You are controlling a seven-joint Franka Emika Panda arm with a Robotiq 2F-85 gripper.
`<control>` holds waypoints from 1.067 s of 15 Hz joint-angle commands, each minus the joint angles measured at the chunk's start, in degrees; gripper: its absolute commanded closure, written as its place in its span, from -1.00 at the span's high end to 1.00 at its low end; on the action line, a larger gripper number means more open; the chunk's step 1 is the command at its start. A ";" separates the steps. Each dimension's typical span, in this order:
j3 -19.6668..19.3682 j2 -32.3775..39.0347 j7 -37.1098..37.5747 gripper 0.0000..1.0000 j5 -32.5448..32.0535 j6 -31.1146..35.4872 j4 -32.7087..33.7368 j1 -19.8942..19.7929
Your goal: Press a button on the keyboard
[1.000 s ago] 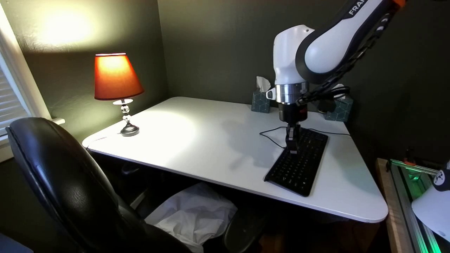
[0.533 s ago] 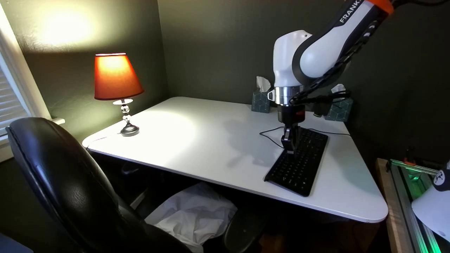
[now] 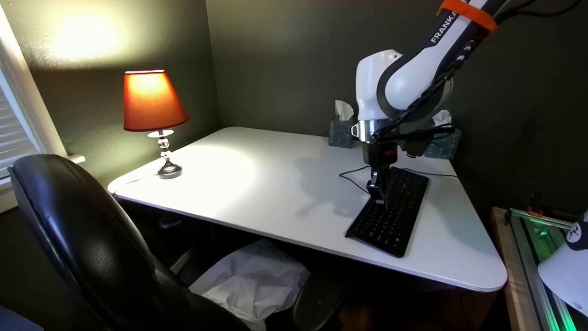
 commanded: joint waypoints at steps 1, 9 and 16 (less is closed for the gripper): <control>-0.36 2.35 1.96 -1.00 -1.07 -0.72 1.33 -0.19; -0.76 5.37 5.19 -1.00 -2.59 -1.41 2.81 -0.19; -0.98 7.78 5.51 -1.00 -2.43 -2.15 4.31 -0.33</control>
